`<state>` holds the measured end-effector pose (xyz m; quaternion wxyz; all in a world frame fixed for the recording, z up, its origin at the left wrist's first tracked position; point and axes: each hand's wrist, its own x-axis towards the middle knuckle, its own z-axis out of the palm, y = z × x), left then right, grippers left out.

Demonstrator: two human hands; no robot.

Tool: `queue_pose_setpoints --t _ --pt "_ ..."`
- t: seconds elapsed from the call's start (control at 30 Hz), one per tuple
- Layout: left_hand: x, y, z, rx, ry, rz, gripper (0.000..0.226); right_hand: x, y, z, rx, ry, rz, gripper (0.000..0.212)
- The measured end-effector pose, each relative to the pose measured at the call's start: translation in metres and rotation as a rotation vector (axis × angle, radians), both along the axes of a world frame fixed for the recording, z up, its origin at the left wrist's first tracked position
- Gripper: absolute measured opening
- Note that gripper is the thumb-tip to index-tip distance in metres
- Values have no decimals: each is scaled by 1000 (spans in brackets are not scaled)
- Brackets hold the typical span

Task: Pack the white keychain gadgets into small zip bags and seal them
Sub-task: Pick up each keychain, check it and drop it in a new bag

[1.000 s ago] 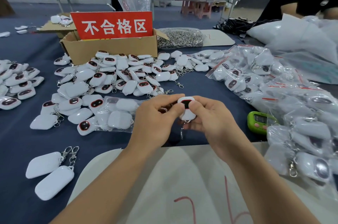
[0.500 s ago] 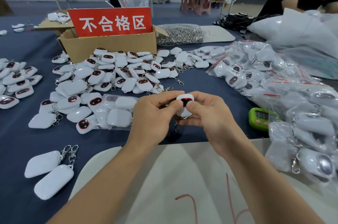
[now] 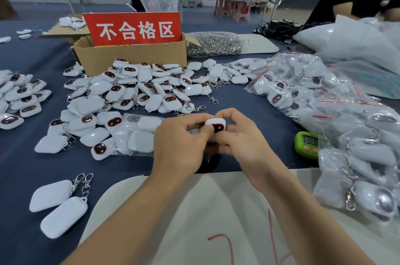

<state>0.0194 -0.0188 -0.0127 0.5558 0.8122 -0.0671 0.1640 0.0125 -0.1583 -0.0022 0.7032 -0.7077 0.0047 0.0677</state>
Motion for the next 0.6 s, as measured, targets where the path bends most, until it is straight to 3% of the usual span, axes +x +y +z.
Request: queue_pose_setpoints --t 0.6 --pt "3 0 -4 15 18 -13 26 3 -4 -2 -232 -119 -36 41"
